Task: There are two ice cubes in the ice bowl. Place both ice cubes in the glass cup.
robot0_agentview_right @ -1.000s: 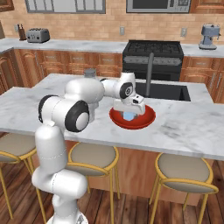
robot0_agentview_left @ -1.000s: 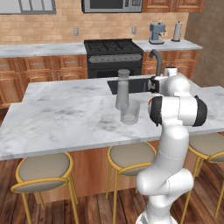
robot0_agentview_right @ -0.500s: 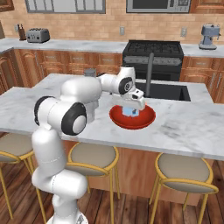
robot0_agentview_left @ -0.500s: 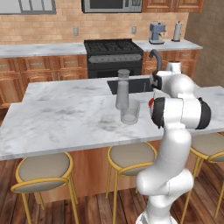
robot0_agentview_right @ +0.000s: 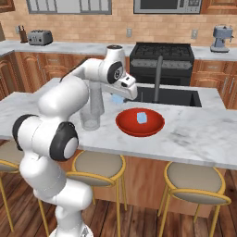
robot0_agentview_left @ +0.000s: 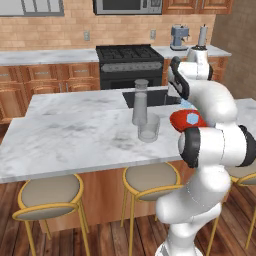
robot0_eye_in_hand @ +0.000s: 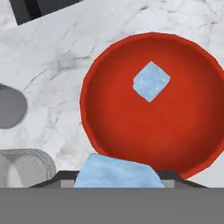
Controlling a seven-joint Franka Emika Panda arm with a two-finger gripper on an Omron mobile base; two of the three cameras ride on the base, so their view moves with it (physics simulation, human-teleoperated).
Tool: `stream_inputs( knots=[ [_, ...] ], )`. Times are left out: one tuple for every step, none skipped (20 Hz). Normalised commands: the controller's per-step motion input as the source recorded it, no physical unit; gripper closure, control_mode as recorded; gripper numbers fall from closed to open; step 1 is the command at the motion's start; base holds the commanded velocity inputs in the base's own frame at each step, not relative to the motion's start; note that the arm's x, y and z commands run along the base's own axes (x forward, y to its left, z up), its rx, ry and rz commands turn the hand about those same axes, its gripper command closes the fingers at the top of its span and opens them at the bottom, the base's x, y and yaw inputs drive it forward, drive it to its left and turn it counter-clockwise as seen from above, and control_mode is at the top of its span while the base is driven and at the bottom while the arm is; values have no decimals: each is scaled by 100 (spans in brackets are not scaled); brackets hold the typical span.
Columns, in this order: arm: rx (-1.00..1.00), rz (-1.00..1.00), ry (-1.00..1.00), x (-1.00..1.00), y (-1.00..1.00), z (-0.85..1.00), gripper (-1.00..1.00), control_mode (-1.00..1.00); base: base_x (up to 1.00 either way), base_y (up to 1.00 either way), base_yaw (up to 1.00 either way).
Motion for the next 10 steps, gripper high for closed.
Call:
stream_inputs(
  knots=[
    [0, -5, -21, -27, 100, 90, 100, -100, 0, 0, 0],
    [0, -6, -23, -21, 100, 70, 100, -100, 0, 0, 0],
    [0, -5, -23, -16, 100, 50, 100, -100, 0, 0, 0],
    [0, -4, -22, -8, 100, 33, 100, -100, 0, 0, 0],
    [0, -3, -23, -4, 100, 16, 100, -100, 0, 0, 0],
    [0, -2, -27, -4, 97, 6, 100, -100, 0, 0, 0],
    [-2, -1, -26, -4, 89, 0, 100, -100, 0, 0, 0],
    [-3, 0, -19, 0, 78, 0, 100, -100, 0, 0, 0],
    [-2, 0, -10, 0, 67, 0, 100, -100, 0, 0, 0],
    [-3, 0, 0, 0, 46, 0, 100, -100, 0, 0, 0]
  ],
)
